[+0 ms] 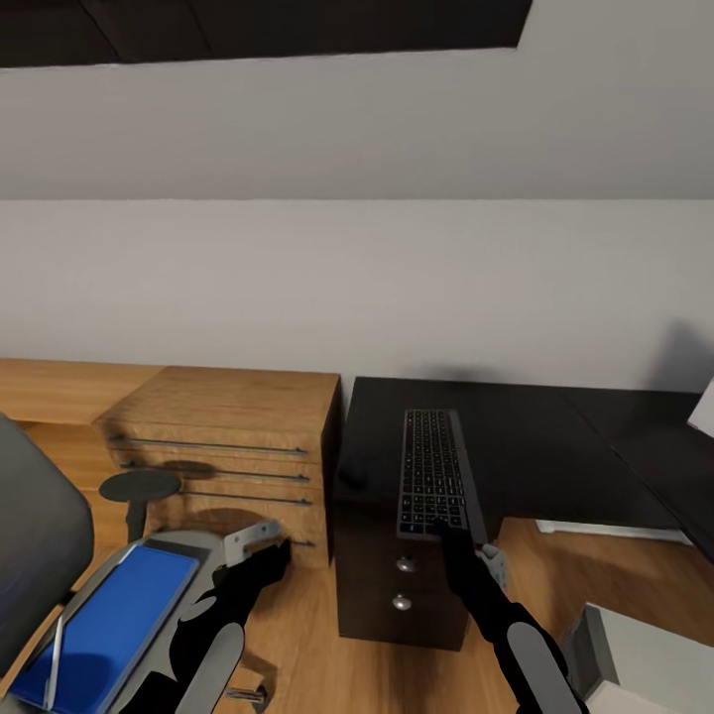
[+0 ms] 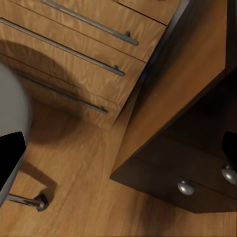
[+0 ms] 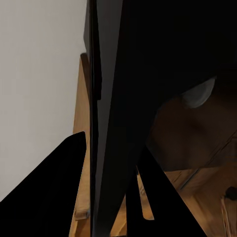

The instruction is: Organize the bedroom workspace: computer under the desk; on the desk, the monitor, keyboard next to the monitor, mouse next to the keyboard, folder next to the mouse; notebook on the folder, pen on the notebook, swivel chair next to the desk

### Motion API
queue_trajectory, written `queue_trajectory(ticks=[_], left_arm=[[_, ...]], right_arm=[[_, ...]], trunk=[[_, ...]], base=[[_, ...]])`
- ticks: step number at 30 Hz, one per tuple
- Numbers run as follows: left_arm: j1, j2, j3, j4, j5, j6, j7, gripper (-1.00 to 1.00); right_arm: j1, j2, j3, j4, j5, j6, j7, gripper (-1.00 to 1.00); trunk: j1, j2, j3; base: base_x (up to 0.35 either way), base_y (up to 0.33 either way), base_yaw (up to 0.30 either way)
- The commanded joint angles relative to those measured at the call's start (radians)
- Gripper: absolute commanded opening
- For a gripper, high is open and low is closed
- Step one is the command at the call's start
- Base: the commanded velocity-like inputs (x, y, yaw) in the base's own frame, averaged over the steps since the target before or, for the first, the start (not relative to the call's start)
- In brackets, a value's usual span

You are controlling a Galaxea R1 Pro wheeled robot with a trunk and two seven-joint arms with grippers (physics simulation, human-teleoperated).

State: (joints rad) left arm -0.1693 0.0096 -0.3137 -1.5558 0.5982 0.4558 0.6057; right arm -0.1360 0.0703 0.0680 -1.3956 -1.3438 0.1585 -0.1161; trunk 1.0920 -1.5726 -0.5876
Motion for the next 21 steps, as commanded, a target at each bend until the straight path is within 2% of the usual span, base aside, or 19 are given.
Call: queue_trajectory(ticks=[1, 14, 21], left_arm=[[-0.001, 0.001, -0.002, -0.001, 0.008, 0.001, 0.009, 1.0], [-0.001, 0.001, -0.002, -0.001, 0.008, 0.001, 0.009, 1.0], [-0.001, 0.001, -0.004, 0.0, 0.008, 0.002, 0.009, 1.0]], right_arm=[[-0.001, 0.0, -0.001, -0.002, -0.008, 0.003, -0.007, -1.0], [-0.001, -0.001, -0.001, 0.004, -0.007, 0.003, -0.007, -1.0], [-0.001, -0.003, -0.001, 0.004, -0.007, 0.003, -0.007, -1.0]], trunk=[[0.0, -0.001, -0.001], [0.0, -0.001, -0.001], [0.0, -0.001, -0.001]], base=[[0.214, 0.0, 0.0], [0.035, 0.0, 0.0], [0.147, 0.0, 0.0]])
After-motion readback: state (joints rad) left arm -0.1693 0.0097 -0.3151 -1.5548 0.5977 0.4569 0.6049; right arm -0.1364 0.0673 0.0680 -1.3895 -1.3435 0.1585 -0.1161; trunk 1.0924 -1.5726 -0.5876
